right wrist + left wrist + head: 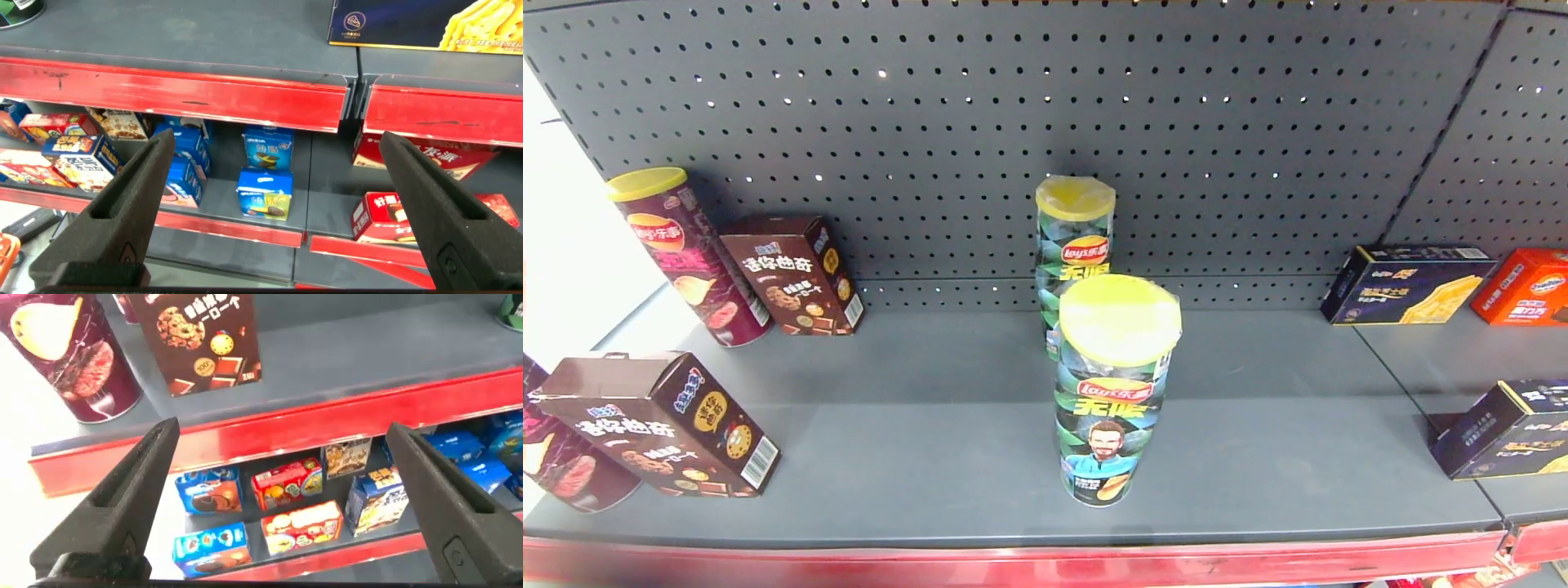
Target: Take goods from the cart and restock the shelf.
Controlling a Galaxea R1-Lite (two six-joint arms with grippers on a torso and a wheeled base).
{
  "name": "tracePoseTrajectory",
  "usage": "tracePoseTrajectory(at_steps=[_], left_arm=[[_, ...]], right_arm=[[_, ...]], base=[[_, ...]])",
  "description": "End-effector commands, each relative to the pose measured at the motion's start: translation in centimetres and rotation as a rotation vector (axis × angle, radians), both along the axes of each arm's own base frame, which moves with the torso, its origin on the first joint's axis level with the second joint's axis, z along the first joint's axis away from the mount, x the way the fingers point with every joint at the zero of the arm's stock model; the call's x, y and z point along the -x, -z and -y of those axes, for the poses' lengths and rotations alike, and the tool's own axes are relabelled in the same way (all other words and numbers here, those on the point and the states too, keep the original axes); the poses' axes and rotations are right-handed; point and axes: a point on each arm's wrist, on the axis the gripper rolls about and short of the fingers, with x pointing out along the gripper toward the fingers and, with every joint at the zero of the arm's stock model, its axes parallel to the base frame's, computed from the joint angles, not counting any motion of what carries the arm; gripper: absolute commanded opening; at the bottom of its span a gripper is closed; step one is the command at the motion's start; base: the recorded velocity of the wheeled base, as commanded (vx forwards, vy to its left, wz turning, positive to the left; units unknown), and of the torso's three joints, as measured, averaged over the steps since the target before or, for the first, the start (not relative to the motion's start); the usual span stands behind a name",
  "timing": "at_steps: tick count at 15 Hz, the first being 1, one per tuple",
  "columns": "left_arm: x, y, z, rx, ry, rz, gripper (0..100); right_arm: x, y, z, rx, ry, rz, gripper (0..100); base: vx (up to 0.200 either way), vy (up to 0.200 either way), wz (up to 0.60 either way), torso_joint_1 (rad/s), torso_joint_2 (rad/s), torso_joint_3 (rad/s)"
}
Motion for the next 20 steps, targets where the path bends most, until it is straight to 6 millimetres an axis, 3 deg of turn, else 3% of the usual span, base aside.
tracePoseTrajectory(at_steps=[1, 3, 4, 13, 14, 15, 16, 20], left_arm=[[0.0, 0.0, 0.0, 0.003, -0.001, 0.002, 100], [0.0, 0.2, -0.1, -0.005, -0.036, -0.013, 100], [0.0, 0.6, -0.4, 0.013, -0.202, -0.053, 100], [0.0, 0.5, -0.4, 0.075, -0.18, -0.057, 100], [0.0, 0.5, -0.4, 0.075, -0.179, -0.057, 100], [0.0, 0.5, -0.4, 0.075, -0.174, -0.057, 100], [0.0, 0.5, -0.4, 0.074, -0.176, -0.057, 100], [0.0, 0.6, -0.4, 0.055, -0.158, -0.056, 100]], right_arm=[[0.0, 0.0, 0.0, 0.0, -0.001, -0.002, 100], [0.0, 0.0, 0.0, 0.0, -0.001, -0.002, 100], [0.0, 0.0, 0.0, 0.0, -0.001, -0.002, 100], [-0.2, -0.1, 0.0, 0.006, -0.005, -0.029, 100], [-0.2, -1.3, 0.0, -0.001, 0.006, -0.002, 100], [-1.1, -7.5, -0.2, -0.024, 0.009, 0.026, 100], [-2.8, -9.9, -0.5, -0.044, 0.003, -0.04, 100], [-6.5, -14.5, -1.7, 0.038, -0.15, -0.065, 100]], base=[[0.0, 0.0, 0.0, 0.0, 0.0, 0.0], [0.0, 0.0, 0.0, 0.0, 0.0, 0.0], [0.0, 0.0, 0.0, 0.0, 0.0, 0.0], [0.0, 0.0, 0.0, 0.0, 0.0, 0.0], [0.0, 0.0, 0.0, 0.0, 0.0, 0.0], [0.0, 0.0, 0.0, 0.0, 0.0, 0.0], [0.0, 0.0, 0.0, 0.0, 0.0, 0.0], [0.0, 0.0, 0.0, 0.0, 0.0, 0.0]])
